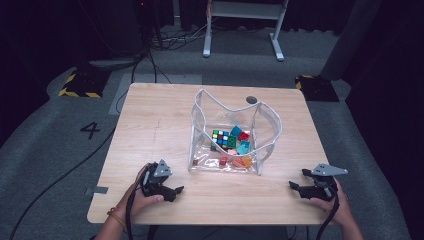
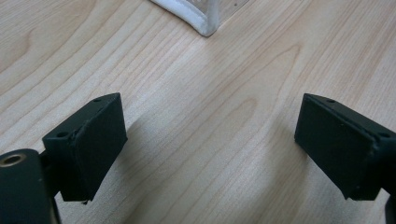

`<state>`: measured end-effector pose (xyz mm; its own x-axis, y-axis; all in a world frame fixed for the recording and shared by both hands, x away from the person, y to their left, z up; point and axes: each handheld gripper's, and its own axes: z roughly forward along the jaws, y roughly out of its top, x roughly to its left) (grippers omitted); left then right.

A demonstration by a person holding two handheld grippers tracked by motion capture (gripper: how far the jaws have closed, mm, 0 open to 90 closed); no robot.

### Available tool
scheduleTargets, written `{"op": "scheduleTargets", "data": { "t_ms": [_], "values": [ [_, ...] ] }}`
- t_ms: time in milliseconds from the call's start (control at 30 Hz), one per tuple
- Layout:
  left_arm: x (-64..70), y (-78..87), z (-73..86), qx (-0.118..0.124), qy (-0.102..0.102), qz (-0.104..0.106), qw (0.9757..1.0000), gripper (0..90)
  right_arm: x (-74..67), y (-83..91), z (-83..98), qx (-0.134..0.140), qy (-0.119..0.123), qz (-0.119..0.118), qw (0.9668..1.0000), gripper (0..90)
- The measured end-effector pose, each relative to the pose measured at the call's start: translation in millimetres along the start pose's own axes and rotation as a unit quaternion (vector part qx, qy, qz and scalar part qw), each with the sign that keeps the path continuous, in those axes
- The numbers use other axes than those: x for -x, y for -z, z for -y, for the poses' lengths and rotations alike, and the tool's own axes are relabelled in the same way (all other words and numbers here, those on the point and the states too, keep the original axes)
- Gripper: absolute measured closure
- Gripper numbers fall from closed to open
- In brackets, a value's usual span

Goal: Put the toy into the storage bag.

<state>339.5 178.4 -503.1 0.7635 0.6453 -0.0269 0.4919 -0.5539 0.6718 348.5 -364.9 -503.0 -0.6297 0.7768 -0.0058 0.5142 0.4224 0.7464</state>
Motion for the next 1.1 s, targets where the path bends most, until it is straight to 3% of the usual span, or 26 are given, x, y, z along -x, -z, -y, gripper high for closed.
{"op": "scheduleTargets", "data": {
  "t_ms": [1100],
  "values": [
    [-0.3,-0.6,-0.5,0.000,0.000,0.003,1.0000,8.8,-0.1,-0.8,-0.4,-0.002,0.007,-0.004,1.0000,17.8]
  ]
}}
